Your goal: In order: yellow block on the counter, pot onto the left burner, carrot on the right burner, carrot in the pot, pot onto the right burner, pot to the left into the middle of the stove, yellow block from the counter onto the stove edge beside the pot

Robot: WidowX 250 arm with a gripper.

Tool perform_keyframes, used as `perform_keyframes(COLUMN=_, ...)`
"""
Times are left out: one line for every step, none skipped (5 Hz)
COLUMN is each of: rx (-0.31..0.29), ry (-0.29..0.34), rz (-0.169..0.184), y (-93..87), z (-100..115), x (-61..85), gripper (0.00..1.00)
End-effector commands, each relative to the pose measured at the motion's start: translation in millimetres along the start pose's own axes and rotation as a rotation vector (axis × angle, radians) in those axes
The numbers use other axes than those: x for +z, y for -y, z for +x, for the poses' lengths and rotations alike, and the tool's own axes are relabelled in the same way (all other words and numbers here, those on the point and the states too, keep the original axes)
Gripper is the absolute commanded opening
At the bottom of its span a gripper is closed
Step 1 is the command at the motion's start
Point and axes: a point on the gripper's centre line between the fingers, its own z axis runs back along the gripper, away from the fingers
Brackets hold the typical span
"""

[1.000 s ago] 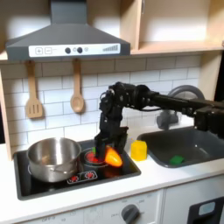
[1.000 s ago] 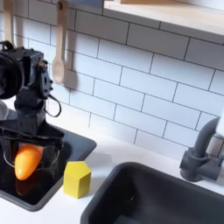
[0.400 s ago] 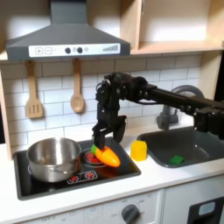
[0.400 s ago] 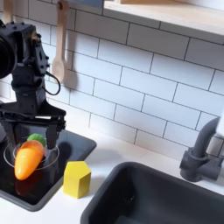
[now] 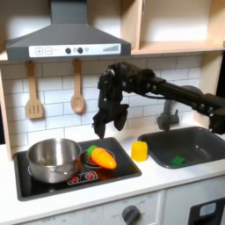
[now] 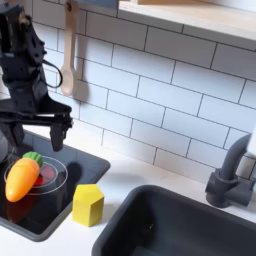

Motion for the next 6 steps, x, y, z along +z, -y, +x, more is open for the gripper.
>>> perform_keyframes(rx=-0.072, ry=-0.004, rz=-0.001, y=1.9, z=-27, x=23.6, gripper=1.00)
perform_keyframes(rx=-0.106, ry=-0.024, rz=-0.004, y=-4.9, z=-46, x=27.9, gripper=1.00)
perform_keyframes(rx=-0.128, ry=-0.032, rz=0.006, y=-14.5, z=-56, x=26.4, gripper=1.00)
perform_keyframes(rx=-0.149, ry=-0.053, rz=-0.003, y=-16.5, z=-68, x=26.0, gripper=1.00)
perform_keyframes(rx=-0.196, ry=-0.063, rz=-0.011, y=-14.7, z=-84, x=30.3, gripper=1.00)
perform_keyframes(rx=-0.217, ry=-0.058, rz=-0.009, y=-17.0, z=-95, x=34.6, gripper=1.00)
